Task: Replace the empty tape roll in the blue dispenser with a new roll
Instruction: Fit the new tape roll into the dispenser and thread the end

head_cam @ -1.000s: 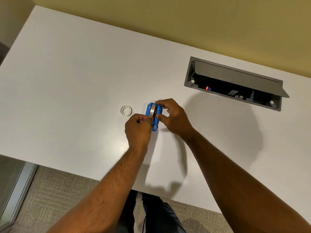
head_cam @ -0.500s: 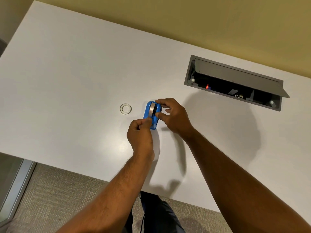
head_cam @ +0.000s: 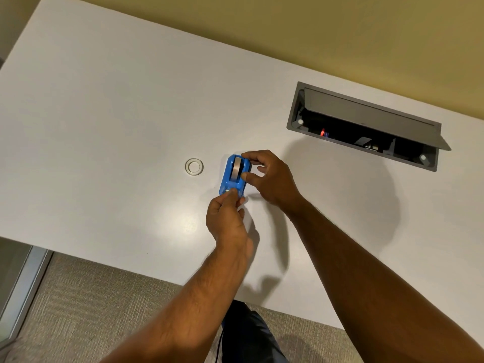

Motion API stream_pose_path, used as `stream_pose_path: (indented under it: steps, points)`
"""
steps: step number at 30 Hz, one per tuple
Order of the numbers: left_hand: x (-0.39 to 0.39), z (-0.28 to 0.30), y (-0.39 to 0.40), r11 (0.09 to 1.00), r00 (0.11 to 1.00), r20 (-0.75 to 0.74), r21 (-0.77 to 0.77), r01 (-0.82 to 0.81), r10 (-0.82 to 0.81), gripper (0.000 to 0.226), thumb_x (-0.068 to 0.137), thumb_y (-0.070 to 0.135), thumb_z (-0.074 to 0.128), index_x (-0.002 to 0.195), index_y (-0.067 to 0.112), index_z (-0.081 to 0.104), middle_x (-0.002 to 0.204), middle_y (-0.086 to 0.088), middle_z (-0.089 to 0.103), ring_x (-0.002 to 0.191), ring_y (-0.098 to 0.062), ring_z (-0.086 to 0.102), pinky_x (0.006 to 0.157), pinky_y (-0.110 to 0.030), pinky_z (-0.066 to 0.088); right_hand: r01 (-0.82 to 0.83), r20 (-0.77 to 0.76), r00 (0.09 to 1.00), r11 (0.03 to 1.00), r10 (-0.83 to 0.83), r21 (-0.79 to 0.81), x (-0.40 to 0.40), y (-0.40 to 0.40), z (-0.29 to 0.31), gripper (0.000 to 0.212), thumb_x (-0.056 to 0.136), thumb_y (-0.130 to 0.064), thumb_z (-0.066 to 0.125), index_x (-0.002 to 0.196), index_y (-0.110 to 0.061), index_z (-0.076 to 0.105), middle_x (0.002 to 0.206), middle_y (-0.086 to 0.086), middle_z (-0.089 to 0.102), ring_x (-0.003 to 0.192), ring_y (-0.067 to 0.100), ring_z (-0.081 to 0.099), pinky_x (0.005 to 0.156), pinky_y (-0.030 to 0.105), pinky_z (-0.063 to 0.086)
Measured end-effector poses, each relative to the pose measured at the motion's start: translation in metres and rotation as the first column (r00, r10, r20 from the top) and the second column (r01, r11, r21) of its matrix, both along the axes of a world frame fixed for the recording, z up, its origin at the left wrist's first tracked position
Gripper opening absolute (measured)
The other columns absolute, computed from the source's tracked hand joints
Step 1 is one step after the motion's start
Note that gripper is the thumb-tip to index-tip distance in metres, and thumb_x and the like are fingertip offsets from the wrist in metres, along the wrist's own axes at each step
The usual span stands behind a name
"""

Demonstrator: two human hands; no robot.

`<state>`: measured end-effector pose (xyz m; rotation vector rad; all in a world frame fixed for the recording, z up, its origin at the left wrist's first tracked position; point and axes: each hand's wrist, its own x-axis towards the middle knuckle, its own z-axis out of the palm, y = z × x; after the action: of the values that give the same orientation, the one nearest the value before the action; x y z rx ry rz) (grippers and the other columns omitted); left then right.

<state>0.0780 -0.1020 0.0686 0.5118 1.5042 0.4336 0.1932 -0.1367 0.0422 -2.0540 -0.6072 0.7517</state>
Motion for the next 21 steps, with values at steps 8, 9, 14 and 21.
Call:
stream_pose_path:
  steps: [8,9,14,21]
  points:
    - [-0.007,0.002,-0.005,0.995,0.994,0.091,-0.091,-0.05,0.059,0.007,0.095,0.012,0.067,0.094,0.015,0.073,0.076,-0.002,0.079,0.07,-0.012,0.071,0.069,-0.024,0.056,0.01,-0.02,1.0,1.0,-0.01,-0.003,0.001,0.0,0.0,0.045,0.085,-0.009,0.074,0.127,-0.019,0.064,0.126,-0.005,0.065,0.112,0.01,0.061,0.098,0.026,0.049]
    - [-0.009,0.002,-0.005,0.994,0.993,0.103,-0.095,-0.046,0.056,0.008,0.096,0.011,0.066,0.095,0.014,0.074,0.076,-0.003,0.079,0.067,-0.011,0.071,0.067,-0.023,0.056,0.009,-0.022,1.0,1.0,-0.009,-0.004,0.001,0.0,0.0,0.044,0.085,-0.009,0.074,0.127,-0.019,0.063,0.126,-0.005,0.065,0.112,0.01,0.061,0.098,0.026,0.049]
    - [-0.011,0.003,-0.006,0.992,0.984,0.158,-0.114,-0.061,0.079,0.014,0.1,0.009,0.062,0.093,0.012,0.073,0.078,-0.006,0.079,0.069,-0.012,0.074,0.068,-0.022,0.058,-0.001,-0.011,1.0,1.0,0.001,-0.007,0.002,0.0,-0.001,0.045,0.085,-0.01,0.074,0.127,-0.02,0.063,0.127,-0.006,0.064,0.111,0.008,0.06,0.097,0.024,0.048]
    - [-0.013,0.002,-0.007,0.984,0.972,0.194,-0.145,-0.105,0.133,0.018,0.1,0.003,0.058,0.093,0.009,0.073,0.085,-0.008,0.08,0.084,-0.019,0.079,0.074,-0.025,0.06,-0.002,-0.008,1.0,1.0,0.002,-0.007,0.002,0.0,-0.003,0.044,0.086,-0.01,0.074,0.127,-0.02,0.063,0.127,-0.004,0.065,0.113,0.01,0.061,0.097,0.024,0.048]
